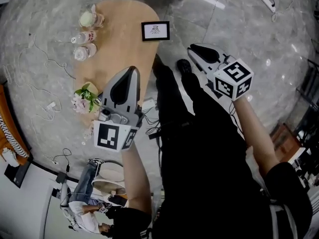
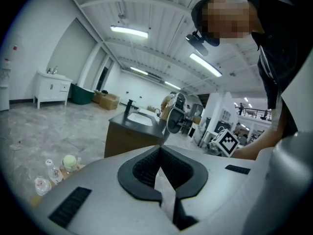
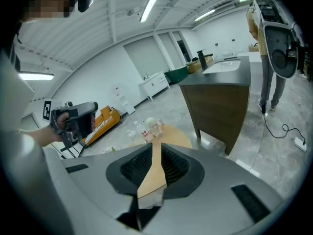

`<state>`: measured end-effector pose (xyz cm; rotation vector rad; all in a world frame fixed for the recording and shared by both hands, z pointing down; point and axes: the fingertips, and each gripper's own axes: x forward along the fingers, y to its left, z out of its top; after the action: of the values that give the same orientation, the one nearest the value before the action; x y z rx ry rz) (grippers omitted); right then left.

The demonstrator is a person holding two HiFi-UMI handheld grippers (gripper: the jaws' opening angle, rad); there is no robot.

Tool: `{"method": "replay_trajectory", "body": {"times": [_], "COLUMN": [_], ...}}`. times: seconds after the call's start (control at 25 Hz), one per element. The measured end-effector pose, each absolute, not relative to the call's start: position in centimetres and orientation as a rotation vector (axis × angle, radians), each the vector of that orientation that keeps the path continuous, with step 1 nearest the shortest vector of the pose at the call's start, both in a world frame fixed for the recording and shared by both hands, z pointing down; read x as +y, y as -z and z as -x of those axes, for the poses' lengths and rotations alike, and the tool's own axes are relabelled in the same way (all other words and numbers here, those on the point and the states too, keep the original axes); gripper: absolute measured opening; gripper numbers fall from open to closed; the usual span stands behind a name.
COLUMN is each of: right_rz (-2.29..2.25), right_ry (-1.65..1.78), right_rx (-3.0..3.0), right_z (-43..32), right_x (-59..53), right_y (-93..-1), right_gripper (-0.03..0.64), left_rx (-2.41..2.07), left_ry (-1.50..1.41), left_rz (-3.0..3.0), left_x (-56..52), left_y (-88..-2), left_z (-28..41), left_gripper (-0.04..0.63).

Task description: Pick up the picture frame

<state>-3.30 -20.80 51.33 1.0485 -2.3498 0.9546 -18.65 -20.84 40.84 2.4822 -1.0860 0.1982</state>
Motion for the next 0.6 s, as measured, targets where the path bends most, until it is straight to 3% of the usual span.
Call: {"method": "replay_trajectory", "body": {"times": [0.16, 0.6], "right_rz": [-0.992, -1.053], "right_ry": [-1.04, -1.414], "right_rx": [-2.279, -2.149], "right_z": [4.9, 6.6], "right_x": [-22.2, -25.1], "right_y": [-57.7, -74.5], "right_gripper": [0.116, 0.212], "left_rx": [-1.019, -0.923], "left_ry": [-0.217, -0.242], "left_rz": [-2.46, -2.354], "left_x": [-22.2, -22.7], "left_y": [-44.4, -53.0], "left_z": [19.2, 19.9], "left_gripper": [0.012, 0.012]}}
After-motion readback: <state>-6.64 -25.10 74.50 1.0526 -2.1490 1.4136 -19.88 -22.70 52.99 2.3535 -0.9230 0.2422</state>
